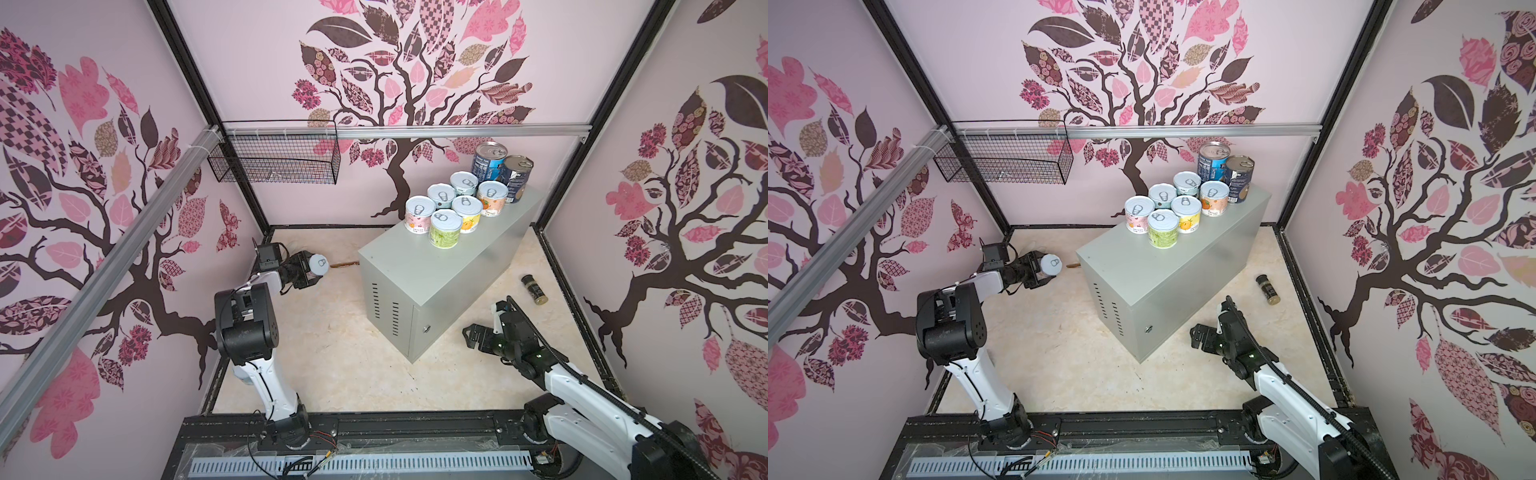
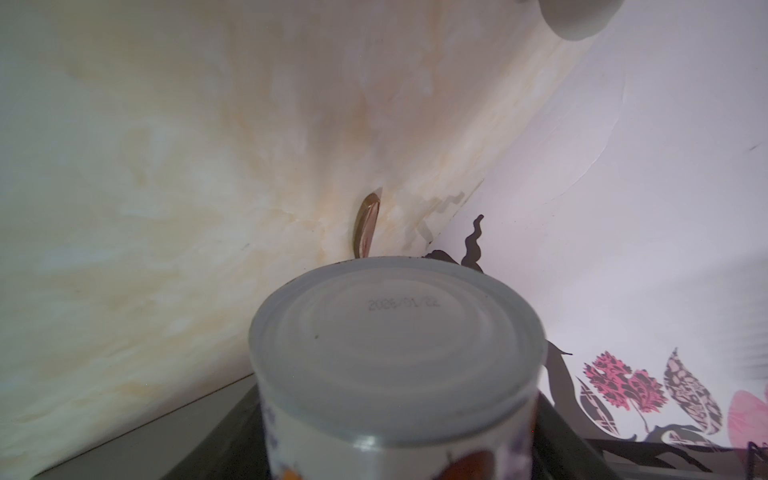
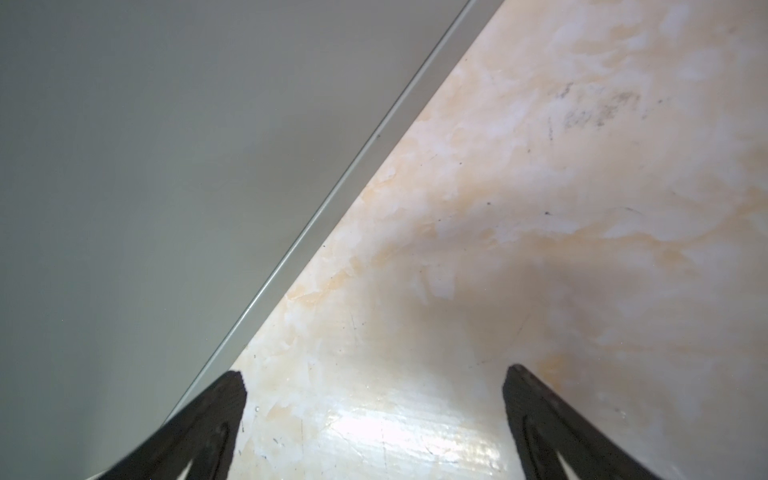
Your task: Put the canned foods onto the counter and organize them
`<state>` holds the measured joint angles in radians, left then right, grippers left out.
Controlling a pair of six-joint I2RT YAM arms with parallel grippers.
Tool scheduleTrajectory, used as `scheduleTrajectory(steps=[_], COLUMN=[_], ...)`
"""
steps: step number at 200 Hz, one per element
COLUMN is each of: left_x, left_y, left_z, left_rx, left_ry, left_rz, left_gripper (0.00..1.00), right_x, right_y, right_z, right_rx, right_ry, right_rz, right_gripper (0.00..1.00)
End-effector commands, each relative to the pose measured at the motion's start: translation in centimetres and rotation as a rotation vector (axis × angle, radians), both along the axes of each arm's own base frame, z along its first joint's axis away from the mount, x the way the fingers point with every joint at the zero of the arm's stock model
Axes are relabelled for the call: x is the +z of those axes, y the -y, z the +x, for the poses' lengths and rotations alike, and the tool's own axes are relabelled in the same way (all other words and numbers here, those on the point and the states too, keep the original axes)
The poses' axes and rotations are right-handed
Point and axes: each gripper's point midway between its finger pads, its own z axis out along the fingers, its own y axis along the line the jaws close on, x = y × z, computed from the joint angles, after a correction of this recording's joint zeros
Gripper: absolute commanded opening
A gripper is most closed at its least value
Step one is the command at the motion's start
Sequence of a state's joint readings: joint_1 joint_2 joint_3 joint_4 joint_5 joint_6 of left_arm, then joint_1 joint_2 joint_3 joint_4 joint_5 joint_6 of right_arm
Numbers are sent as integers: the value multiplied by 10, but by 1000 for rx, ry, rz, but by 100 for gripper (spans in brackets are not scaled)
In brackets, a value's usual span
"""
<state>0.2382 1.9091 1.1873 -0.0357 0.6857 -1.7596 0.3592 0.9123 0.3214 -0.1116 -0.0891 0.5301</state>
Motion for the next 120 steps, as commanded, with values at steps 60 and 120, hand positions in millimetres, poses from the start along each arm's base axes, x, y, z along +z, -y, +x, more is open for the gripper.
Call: scheduleTrajectory(steps=[60,120], left_x=[-17,-35], left_y=[24,16], left_z=[-3,-14], left_rx=[39,13], left_ry=[9,-16], left_rz=[-135,-74], left_gripper=[49,77], right_x=[32,18], right_y=[13,15], right_z=[4,-5], right_rx=[-54,-66], right_ry=[51,25], right_rz=[-54,-35], right_gripper=[100,100])
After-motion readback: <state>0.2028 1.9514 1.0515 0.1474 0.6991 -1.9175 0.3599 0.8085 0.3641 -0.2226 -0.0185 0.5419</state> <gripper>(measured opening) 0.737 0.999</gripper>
